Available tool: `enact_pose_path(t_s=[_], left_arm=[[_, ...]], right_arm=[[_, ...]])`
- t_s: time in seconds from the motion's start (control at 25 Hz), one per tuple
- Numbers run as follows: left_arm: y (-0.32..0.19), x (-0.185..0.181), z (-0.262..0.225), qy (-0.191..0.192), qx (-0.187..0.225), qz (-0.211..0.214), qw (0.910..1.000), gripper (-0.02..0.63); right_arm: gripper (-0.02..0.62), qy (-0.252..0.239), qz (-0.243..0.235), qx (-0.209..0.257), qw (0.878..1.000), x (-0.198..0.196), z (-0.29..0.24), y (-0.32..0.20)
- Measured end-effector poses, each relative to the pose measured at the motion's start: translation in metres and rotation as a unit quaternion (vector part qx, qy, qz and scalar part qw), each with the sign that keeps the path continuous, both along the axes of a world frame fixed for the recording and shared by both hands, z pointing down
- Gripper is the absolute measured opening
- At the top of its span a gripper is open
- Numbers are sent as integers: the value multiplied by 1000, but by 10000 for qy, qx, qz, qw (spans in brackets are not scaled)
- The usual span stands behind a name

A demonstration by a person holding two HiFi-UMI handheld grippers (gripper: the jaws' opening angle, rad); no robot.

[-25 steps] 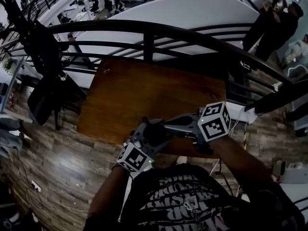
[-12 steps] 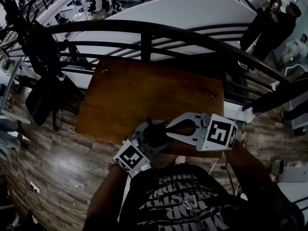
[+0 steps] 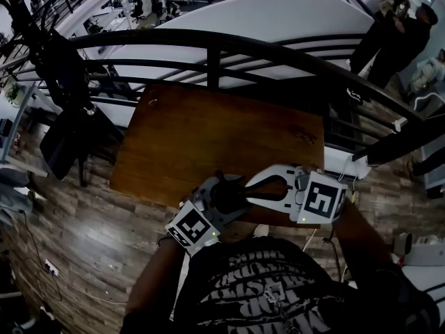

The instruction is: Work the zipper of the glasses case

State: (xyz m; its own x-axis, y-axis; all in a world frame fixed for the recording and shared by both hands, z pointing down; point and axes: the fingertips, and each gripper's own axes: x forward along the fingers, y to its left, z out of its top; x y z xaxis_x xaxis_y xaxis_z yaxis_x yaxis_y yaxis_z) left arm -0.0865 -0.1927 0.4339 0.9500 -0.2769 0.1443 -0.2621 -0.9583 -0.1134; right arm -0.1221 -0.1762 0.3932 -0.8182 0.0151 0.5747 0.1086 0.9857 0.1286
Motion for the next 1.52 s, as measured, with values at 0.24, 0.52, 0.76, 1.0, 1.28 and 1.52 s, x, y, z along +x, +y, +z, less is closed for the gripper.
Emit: enact_pose_path(t_s=[0.24,0.52,0.76,1.0,1.28,1.52], left_arm=[[-3,-2,10,-27,-210,-69,9998,261],[-8,-11,5,-194,182,-294,9992,261],[-4,-8,1,-522,624,-118,9966,261],[-4,-4,3,-720,872,-188,9934,261],[-11,-12,8,-645,757,-312,9946,261],[-13,-14,-8,-114,713,-379,9967,258]], right_arm=[[77,-671,-68,17,9977,14,-32,-6],[77,-423,586,-1107,9912,10,-10,-18],[77,-373,683,-2017,9764,-4,9,-18],[77,-168,802,-2678,9600,-6,19,-19],[-2,-39,943,-2943,9510,-11,20,-19],[-2,1,1308,-3153,9400,3,33,-35]])
